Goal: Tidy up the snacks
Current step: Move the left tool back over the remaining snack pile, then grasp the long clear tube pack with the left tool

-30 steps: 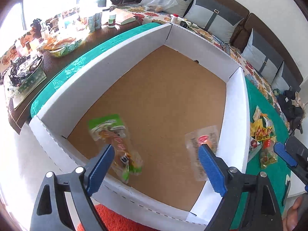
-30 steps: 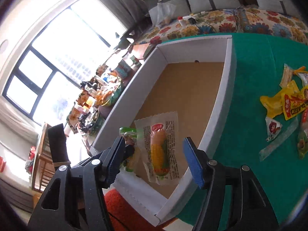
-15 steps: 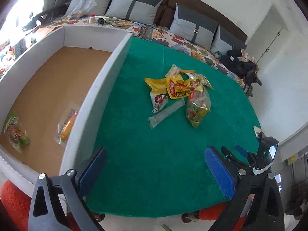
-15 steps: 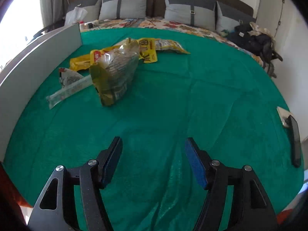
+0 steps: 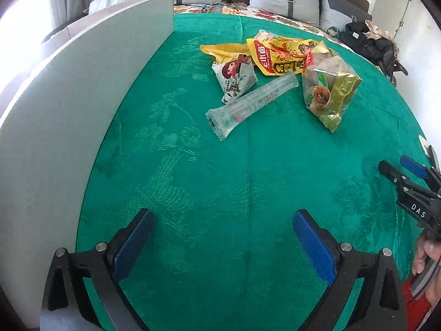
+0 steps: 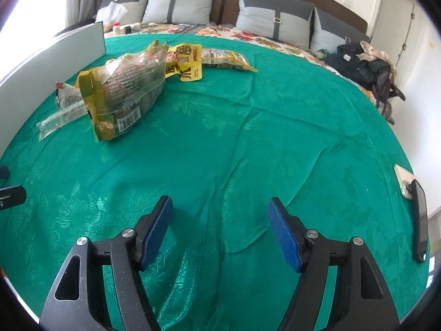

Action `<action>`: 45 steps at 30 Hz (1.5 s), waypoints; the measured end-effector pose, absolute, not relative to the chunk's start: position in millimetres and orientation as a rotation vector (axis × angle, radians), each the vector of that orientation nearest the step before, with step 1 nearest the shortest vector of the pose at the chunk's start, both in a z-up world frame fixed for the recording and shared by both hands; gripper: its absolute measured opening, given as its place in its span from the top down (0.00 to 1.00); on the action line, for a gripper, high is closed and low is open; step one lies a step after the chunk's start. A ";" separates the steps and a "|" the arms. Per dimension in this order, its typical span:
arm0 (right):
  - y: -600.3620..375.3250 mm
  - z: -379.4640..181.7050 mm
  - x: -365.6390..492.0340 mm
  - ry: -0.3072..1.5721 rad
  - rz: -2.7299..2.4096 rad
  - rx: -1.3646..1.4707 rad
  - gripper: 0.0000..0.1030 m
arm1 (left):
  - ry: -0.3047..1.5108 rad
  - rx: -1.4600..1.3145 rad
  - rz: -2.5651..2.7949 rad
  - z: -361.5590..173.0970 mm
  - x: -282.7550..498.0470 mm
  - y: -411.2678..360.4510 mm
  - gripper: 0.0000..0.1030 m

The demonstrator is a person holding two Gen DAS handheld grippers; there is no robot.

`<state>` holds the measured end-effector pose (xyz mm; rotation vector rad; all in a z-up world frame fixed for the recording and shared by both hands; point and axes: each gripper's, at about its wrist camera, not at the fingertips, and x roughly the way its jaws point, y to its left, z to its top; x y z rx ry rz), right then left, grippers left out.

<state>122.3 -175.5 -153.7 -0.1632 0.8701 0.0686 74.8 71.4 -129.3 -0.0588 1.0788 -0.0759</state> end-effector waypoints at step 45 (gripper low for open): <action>-193.1 -159.3 127.7 0.898 0.077 -0.044 0.09 | 1.075 0.156 -0.156 -112.2 164.8 48.7 0.12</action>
